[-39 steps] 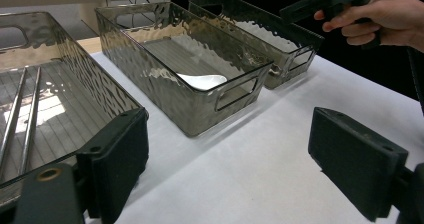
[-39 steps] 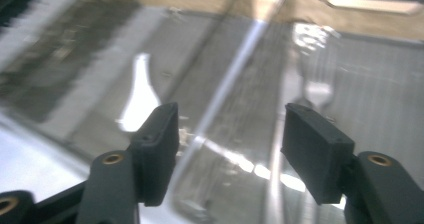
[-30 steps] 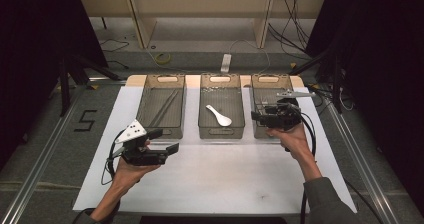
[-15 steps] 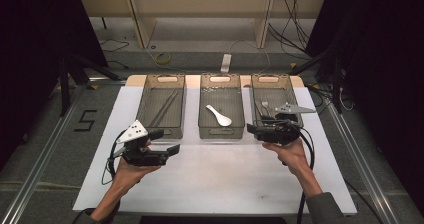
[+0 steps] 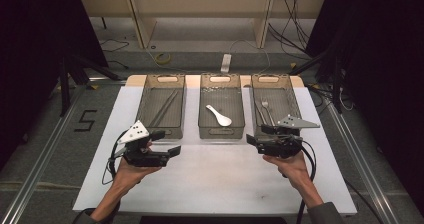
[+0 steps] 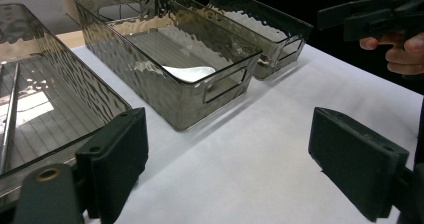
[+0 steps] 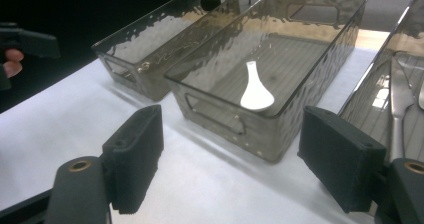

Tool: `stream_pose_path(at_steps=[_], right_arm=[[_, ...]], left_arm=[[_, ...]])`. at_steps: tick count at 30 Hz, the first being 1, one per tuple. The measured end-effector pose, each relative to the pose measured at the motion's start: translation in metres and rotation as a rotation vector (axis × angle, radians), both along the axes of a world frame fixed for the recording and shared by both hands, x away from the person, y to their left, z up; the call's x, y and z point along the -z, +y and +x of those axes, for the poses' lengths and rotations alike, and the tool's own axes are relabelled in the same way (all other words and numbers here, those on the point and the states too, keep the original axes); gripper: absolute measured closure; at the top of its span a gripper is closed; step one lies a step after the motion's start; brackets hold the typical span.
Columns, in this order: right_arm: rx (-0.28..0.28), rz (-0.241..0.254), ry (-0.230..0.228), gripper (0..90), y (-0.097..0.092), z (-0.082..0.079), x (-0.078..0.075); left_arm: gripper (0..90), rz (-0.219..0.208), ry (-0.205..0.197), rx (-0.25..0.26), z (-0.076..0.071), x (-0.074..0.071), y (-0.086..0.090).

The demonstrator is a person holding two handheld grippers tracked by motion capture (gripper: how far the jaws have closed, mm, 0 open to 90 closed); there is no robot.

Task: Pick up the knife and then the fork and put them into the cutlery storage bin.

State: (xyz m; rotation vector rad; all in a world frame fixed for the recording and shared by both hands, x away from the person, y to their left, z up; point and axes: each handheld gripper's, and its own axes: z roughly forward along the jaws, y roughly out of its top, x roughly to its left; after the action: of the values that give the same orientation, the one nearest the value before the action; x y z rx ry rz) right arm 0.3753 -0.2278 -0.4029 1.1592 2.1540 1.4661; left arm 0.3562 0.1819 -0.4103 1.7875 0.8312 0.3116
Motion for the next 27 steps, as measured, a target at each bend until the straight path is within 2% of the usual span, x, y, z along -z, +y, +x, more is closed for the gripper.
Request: stream_pose_path(at_steps=[8,10,19,27], right_arm=[[-0.029,0.016,-0.019,24.4,0.001,-0.022,0.009],[-0.030,0.008,-0.029,23.7,0.001,-0.026,0.011],[-0.031,0.005,-0.050,22.2,-0.003,-0.037,0.020],[-0.015,0.002,-0.037,21.3,-0.007,-0.045,0.025]], left_arm=[[15.5,0.001,0.002,0.008,0.000,0.000,-0.001],[15.5,-0.003,0.003,0.008,-0.001,0.000,-0.001],[15.5,0.004,0.000,0.022,-0.001,0.000,-0.001],[15.5,0.014,0.003,0.031,-0.002,0.000,-0.002]])
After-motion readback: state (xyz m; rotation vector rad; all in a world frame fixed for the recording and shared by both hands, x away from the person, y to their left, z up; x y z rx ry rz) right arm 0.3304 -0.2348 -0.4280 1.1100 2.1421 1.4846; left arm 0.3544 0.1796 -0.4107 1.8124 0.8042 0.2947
